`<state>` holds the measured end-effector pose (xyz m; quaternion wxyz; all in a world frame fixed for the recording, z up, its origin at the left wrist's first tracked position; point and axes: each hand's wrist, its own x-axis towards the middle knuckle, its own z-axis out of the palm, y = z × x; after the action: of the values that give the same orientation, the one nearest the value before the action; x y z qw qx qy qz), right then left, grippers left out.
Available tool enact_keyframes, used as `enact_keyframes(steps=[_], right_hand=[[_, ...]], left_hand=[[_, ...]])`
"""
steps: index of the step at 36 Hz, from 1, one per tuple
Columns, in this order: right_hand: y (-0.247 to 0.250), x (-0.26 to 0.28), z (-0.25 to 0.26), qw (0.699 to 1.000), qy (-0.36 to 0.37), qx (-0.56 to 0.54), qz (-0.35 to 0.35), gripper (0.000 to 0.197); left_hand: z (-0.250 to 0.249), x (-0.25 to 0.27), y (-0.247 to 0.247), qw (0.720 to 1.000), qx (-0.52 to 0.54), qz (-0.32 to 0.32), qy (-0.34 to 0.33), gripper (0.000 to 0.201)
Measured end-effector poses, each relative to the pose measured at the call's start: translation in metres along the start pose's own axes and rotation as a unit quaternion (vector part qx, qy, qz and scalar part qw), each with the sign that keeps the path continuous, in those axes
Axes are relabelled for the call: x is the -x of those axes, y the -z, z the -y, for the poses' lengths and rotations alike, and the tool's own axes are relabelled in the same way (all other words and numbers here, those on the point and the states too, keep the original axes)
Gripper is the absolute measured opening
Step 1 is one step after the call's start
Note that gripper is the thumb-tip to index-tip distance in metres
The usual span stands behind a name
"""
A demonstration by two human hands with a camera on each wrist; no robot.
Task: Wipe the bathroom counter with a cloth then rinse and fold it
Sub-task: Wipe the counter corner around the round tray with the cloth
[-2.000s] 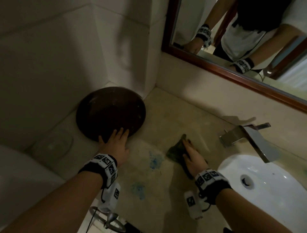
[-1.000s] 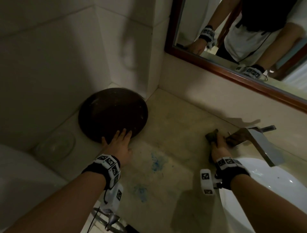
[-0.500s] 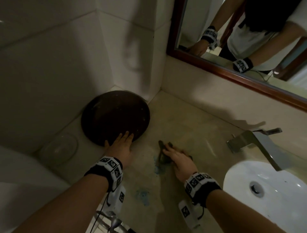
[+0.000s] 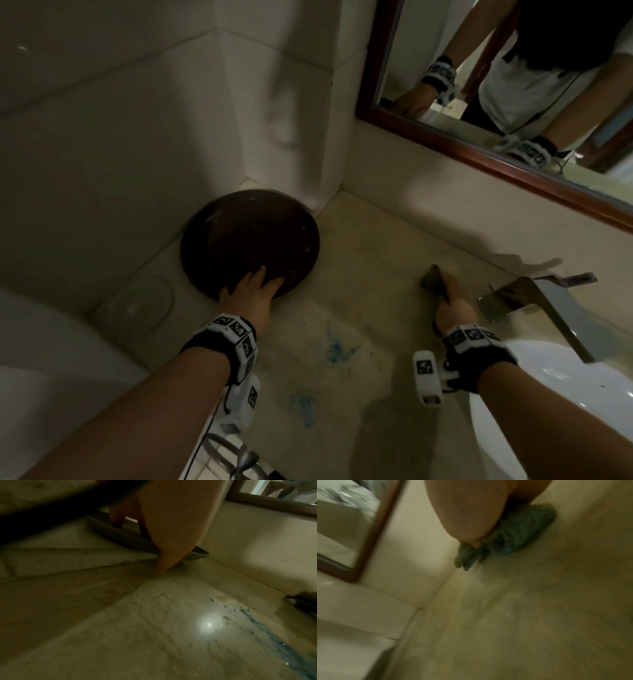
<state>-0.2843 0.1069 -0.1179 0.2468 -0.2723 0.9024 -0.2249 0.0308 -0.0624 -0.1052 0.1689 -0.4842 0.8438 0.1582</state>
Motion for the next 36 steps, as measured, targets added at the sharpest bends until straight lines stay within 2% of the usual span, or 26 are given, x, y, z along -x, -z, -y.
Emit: enact_keyframes(steps=[3, 6, 11, 19, 22, 25, 27, 29, 30, 33, 36], right_hand=[[-0.017, -0.008, 0.007, 0.987, -0.015, 0.154, 0.037, 0.063], [-0.037, -0.003, 0.022, 0.979, 0.034, 0.200, 0.038, 0.070], [-0.068, 0.001, 0.059, 0.962, 0.127, 0.226, 0.089, 0.067], [-0.099, 0.048, 0.089, 0.905, 0.328, 0.198, 0.184, 0.059], [-0.099, 0.059, 0.088, 0.875, 0.371, 0.204, 0.235, 0.067], [-0.091, 0.059, 0.081, 0.854, 0.391, 0.176, 0.296, 0.066], [-0.084, 0.058, 0.079, 0.870, 0.378, 0.118, 0.295, 0.052], [-0.073, 0.057, 0.079, 0.917, 0.306, 0.011, 0.254, 0.042], [-0.067, 0.053, 0.080, 0.933, 0.296, -0.014, 0.205, 0.043], [-0.053, 0.031, 0.071, 0.955, 0.277, -0.053, 0.096, 0.053], [-0.037, 0.006, 0.069, 0.986, 0.156, -0.048, 0.025, 0.054]], left_hand=[[0.003, -0.005, -0.002, 1.000, -0.001, -0.013, 0.006, 0.061], [0.005, -0.008, -0.002, 0.999, -0.005, -0.033, 0.003, 0.061], [0.004, -0.008, 0.000, 0.999, -0.027, -0.043, -0.002, 0.059], [0.000, -0.007, 0.002, 0.998, -0.025, -0.059, -0.003, 0.057], [0.001, -0.005, 0.002, 0.998, -0.029, -0.057, -0.002, 0.058], [0.001, -0.004, 0.004, 0.998, -0.036, -0.059, -0.011, 0.060], [0.001, -0.004, 0.005, 0.997, -0.039, -0.059, -0.014, 0.060], [0.002, -0.004, 0.006, 0.997, -0.038, -0.058, -0.016, 0.061], [0.003, -0.004, 0.007, 0.997, -0.038, -0.057, -0.018, 0.062], [0.005, -0.004, 0.006, 0.997, -0.037, -0.059, -0.021, 0.062], [0.007, -0.004, 0.005, 0.997, -0.040, -0.061, -0.021, 0.061]])
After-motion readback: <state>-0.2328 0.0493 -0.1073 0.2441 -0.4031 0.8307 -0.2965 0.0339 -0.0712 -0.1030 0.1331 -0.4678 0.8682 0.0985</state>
